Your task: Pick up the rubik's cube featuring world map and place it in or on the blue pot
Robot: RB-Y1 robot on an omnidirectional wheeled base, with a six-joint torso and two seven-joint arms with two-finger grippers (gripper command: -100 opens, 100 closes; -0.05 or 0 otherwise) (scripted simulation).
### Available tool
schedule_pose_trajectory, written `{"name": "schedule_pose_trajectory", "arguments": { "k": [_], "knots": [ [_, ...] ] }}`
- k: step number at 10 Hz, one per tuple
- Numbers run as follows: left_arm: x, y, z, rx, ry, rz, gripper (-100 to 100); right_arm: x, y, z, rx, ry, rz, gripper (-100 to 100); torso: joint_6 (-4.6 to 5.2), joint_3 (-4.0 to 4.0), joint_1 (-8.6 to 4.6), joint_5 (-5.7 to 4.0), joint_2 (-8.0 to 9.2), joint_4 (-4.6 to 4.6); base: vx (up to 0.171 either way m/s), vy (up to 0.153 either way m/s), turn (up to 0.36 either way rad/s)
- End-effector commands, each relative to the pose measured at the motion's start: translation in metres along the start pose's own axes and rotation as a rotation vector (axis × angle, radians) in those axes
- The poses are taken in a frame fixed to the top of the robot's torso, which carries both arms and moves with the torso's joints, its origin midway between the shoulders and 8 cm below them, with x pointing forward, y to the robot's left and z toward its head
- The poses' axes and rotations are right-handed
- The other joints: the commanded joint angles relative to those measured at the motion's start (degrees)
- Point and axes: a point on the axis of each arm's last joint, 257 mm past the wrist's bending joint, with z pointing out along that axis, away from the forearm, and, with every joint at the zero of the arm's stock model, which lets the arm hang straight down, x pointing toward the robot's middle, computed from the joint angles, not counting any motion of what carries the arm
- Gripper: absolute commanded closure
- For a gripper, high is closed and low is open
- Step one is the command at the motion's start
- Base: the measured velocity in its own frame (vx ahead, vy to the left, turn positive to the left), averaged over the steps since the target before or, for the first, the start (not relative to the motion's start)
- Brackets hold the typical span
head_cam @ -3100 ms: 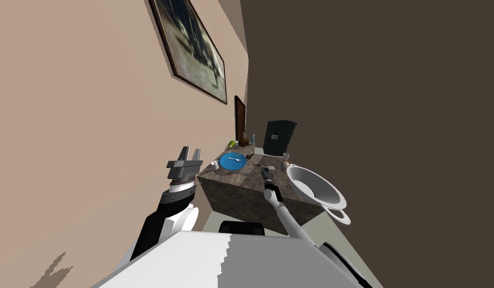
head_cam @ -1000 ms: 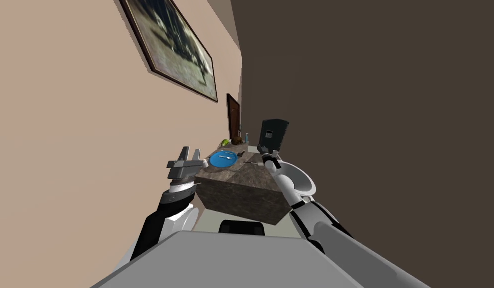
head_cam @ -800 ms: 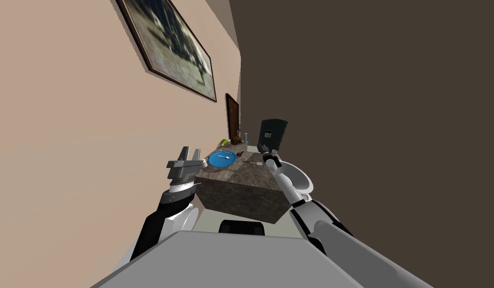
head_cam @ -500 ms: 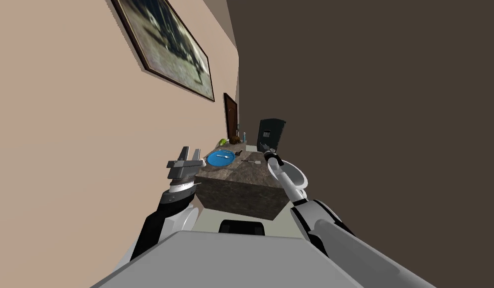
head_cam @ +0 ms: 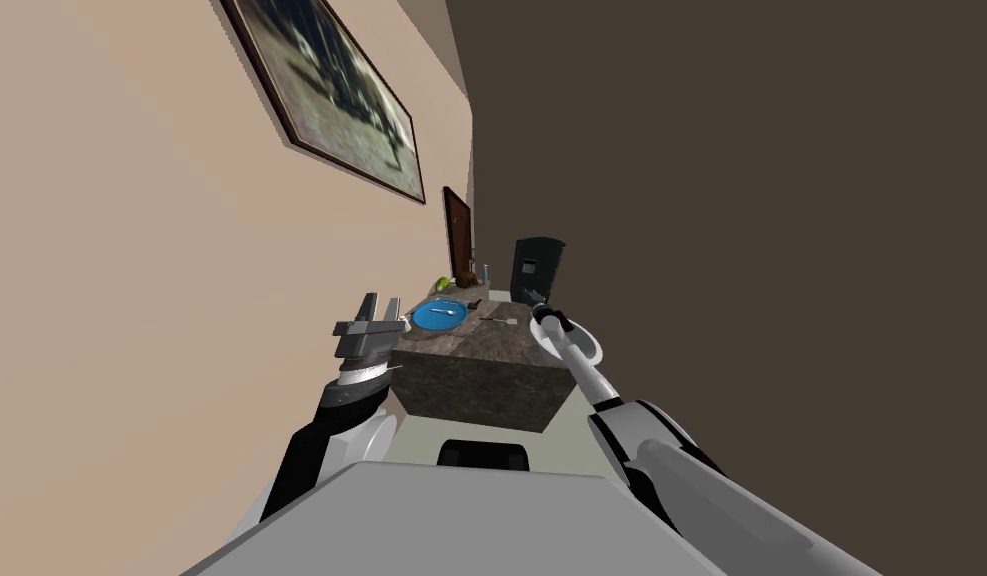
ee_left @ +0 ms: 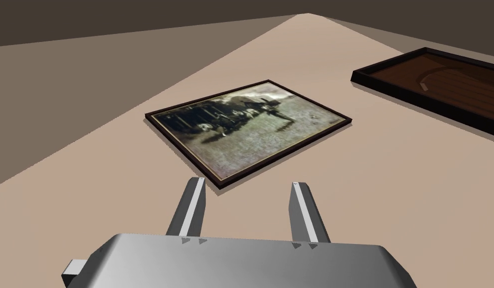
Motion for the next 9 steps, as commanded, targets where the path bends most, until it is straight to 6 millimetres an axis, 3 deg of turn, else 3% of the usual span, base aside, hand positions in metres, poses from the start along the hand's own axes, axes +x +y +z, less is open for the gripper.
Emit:
{"name": "schedule_pose_trajectory", "arguments": {
  "k": [1, 6, 7, 9],
  "knots": [
    [0.000, 0.000, 0.000, 0.000, 0.000, 0.000, 0, -0.012, 0.026, -0.006, -0.026, -0.040, -0.011, 100, 0.00, 0.00, 0.00, 0.00, 0.00, 0.00, -0.095, -0.011, -0.079],
    [0.000, 0.000, 0.000, 0.000, 0.000, 0.000, 0, -0.019, 0.038, -0.009, -0.038, -0.061, -0.020, 100, -0.01, -0.06, 0.12, 0.04, -0.14, 0.00, -0.043, 0.001, -0.029],
    [0.000, 0.000, 0.000, 0.000, 0.000, 0.000, 0, -0.033, 0.062, -0.018, -0.062, -0.107, -0.037, 100, -0.07, -0.08, 0.16, 0.05, -0.20, 0.02, -0.064, 0.006, -0.071],
    [0.000, 0.000, 0.000, 0.000, 0.000, 0.000, 0, -0.033, 0.062, -0.018, -0.062, -0.107, -0.037, 100, 0.05, 0.01, 0.06, 0.04, 0.01, 0.01, -0.066, -0.006, -0.041]
  ]
}}
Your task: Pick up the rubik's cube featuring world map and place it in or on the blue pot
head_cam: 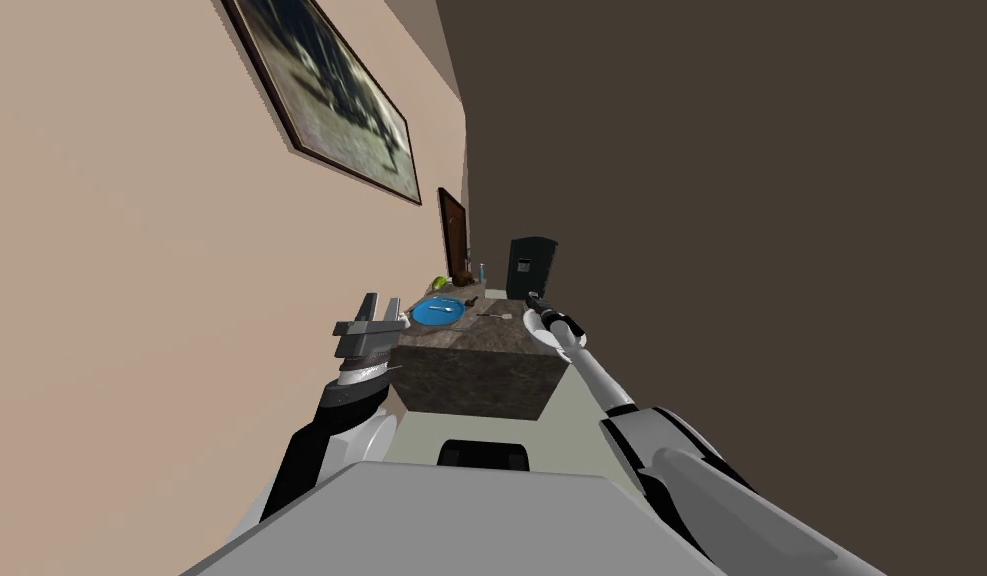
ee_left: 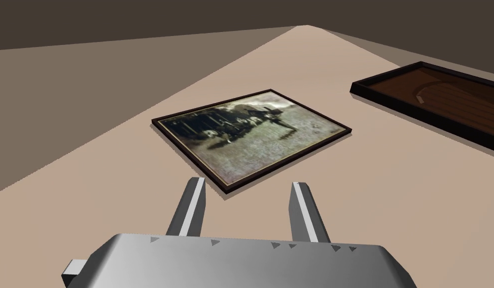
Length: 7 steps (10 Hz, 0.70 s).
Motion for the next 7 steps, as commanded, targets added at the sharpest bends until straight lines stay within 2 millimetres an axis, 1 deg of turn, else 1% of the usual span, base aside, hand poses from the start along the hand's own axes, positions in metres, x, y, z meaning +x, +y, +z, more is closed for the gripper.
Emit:
{"name": "schedule_pose_trajectory", "arguments": {
  "k": [1, 3, 4, 5, 6, 7],
  "knots": [
    [0.000, 0.000, 0.000, 0.000, 0.000, 0.000, 0, -0.014, 0.024, -0.006, -0.026, -0.039, -0.012, 100, 0.00, 0.00, 0.00, 0.00, 0.00, 0.00, -0.068, -0.008, -0.064],
    [0.000, 0.000, 0.000, 0.000, 0.000, 0.000, 0, -0.014, 0.024, -0.006, -0.026, -0.039, -0.012, 100, 0.08, 0.04, -0.06, -0.03, 0.09, 0.00, -0.058, -0.007, -0.035],
    [0.000, 0.000, 0.000, 0.000, 0.000, 0.000, 0, -0.026, 0.043, -0.013, -0.046, -0.076, -0.026, 100, -0.01, 0.02, 0.01, -0.01, 0.02, 0.03, -0.060, -0.014, -0.047],
    [0.000, 0.000, 0.000, 0.000, 0.000, 0.000, 0, -0.032, 0.052, -0.017, -0.055, -0.093, -0.032, 100, 0.08, 0.02, -0.04, -0.02, 0.07, -0.01, -0.094, -0.016, -0.063],
    [0.000, 0.000, 0.000, 0.000, 0.000, 0.000, 0, -0.024, 0.060, -0.017, -0.072, -0.077, -0.021, 100, 0.13, 0.09, -0.08, -0.04, 0.19, 0.00, -0.065, -0.009, -0.044],
    [0.000, 0.000, 0.000, 0.000, 0.000, 0.000, 0, -0.031, 0.052, -0.017, -0.056, -0.092, -0.031, 100, 0.05, 0.09, -0.05, 0.00, 0.12, 0.06, -0.021, -0.003, -0.007]
  ]
}}
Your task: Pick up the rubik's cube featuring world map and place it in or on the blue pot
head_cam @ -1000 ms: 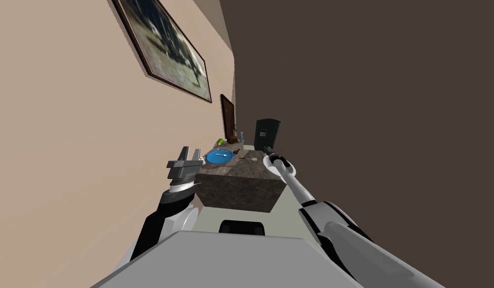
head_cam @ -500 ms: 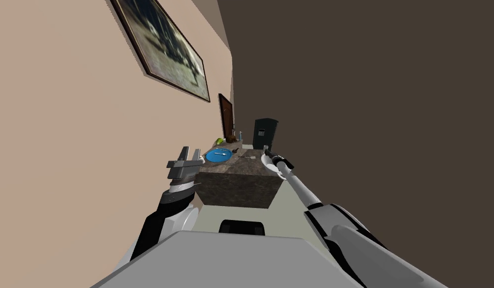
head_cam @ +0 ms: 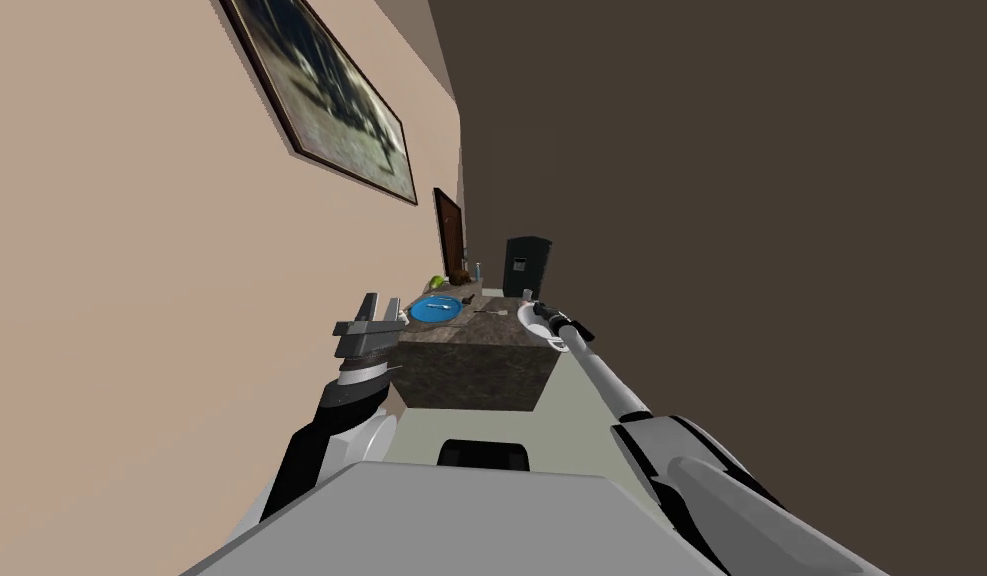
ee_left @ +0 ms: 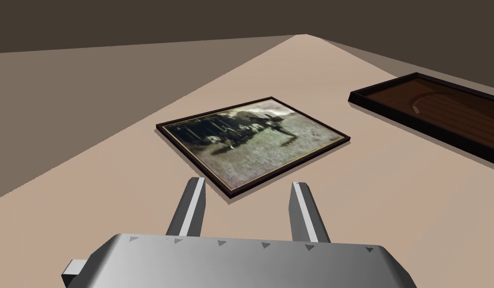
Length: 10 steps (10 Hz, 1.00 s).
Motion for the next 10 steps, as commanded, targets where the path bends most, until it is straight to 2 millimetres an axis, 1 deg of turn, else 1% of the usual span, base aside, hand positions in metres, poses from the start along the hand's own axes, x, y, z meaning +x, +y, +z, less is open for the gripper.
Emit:
{"name": "schedule_pose_trajectory", "arguments": {
  "k": [1, 2, 3, 4, 5, 6, 10],
  "knots": [
    [0.000, 0.000, 0.000, 0.000, 0.000, 0.000, 0, -0.017, 0.019, -0.007, -0.018, -0.045, -0.016, 100, 0.00, 0.00, 0.00, 0.00, 0.00, 0.00, -0.060, -0.006, -0.044],
    [0.000, 0.000, 0.000, 0.000, 0.000, 0.000, 0, -0.025, 0.010, -0.007, -0.001, -0.057, 0.011, 100, 0.12, -0.01, -0.07, -0.03, 0.07, -0.07, -0.071, -0.004, -0.048],
    [0.000, 0.000, 0.000, 0.000, 0.000, 0.000, 0, -0.012, 0.025, -0.007, -0.029, -0.035, -0.008, 100, 0.12, 0.04, -0.04, -0.05, 0.13, -0.04, -0.040, 0.007, -0.018],
    [0.000, 0.000, 0.000, 0.000, 0.000, 0.000, 0, -0.017, 0.019, -0.007, -0.018, -0.044, -0.015, 100, 0.01, 0.04, 0.02, 0.02, 0.05, 0.03, -0.010, 0.005, 0.006],
    [0.000, 0.000, 0.000, 0.000, 0.000, 0.000, 0, -0.019, 0.022, -0.007, -0.022, -0.049, -0.013, 100, -0.06, 0.00, 0.10, 0.04, -0.04, 0.04, 0.000, 0.000, 0.000],
    [0.000, 0.000, 0.000, 0.000, 0.000, 0.000, 0, -0.018, 0.022, -0.007, -0.024, -0.046, -0.013, -100, -0.07, -0.03, 0.10, 0.03, -0.08, 0.02, 0.000, 0.000, 0.000],
    [0.000, 0.000, 0.000, 0.000, 0.000, 0.000, 0, -0.018, 0.022, -0.007, -0.024, -0.047, -0.013, -100, -0.08, -0.05, 0.09, 0.02, -0.11, 0.01, 0.000, 0.000, 0.000]
  ]
}}
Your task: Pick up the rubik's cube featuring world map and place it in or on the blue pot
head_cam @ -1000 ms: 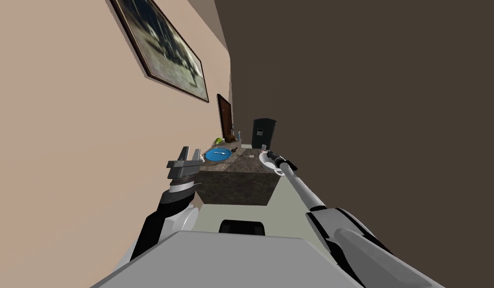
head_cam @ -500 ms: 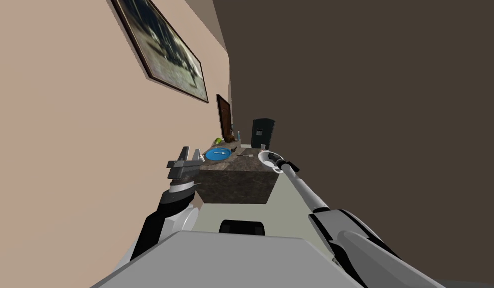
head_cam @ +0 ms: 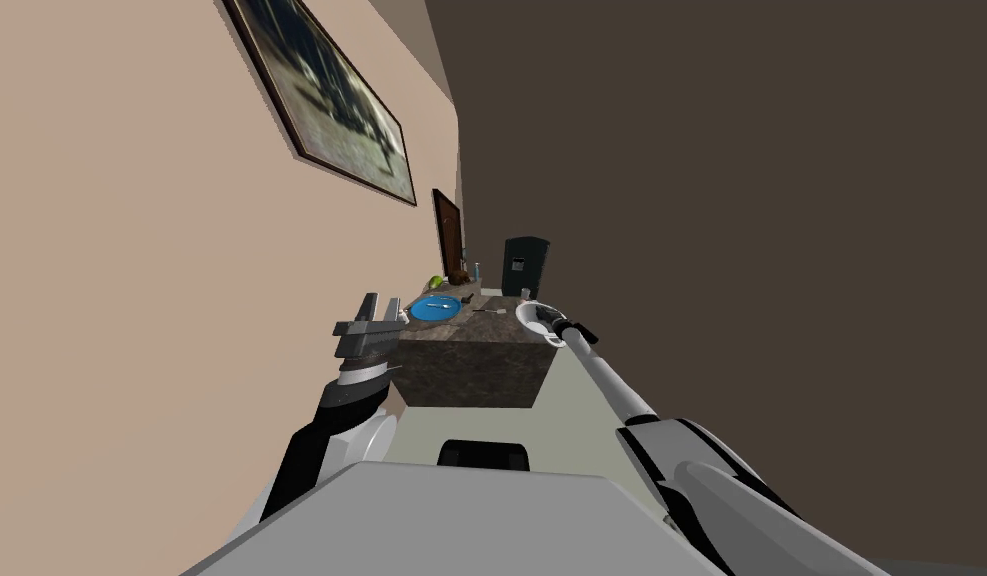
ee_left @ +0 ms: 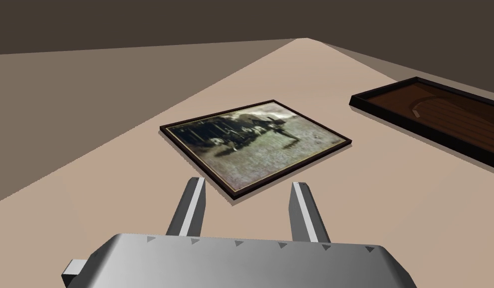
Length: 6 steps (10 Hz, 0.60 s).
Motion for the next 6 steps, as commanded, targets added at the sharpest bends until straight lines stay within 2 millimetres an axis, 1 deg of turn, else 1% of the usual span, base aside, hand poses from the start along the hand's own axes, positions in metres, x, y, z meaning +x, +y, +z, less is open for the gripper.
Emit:
{"name": "schedule_pose_trajectory", "arguments": {
  "k": [1, 2, 5, 6],
  "knots": [
    [0.000, 0.000, 0.000, 0.000, 0.000, 0.000, 0, 0.000, 0.000, 0.000, 0.000, 0.000, 0.000, 0, 0.00, 0.00, 0.00, 0.00, 0.00, 0.00, 0.000, 0.000, 0.000],
    [0.000, 0.000, 0.000, 0.000, 0.000, 0.000, 0, 0.010, 0.006, 0.001, 0.007, -0.003, 0.000, -100, 0.00, 0.00, 0.00, 0.00, 0.00, 0.00, 0.001, 0.047, -0.042],
    [0.000, 0.000, 0.000, 0.000, 0.000, 0.000, 0, 0.015, 0.009, 0.002, 0.010, -0.004, 0.000, -100, 0.00, -0.02, 0.16, 0.04, -0.04, 0.00, 0.010, 0.040, -0.020],
    [0.000, 0.000, 0.000, 0.000, 0.000, 0.000, 0, 0.020, 0.012, 0.002, 0.013, -0.006, 0.000, -100, -0.01, -0.02, 0.11, 0.03, -0.04, -0.01, 0.003, 0.030, -0.015]
  ]
}}
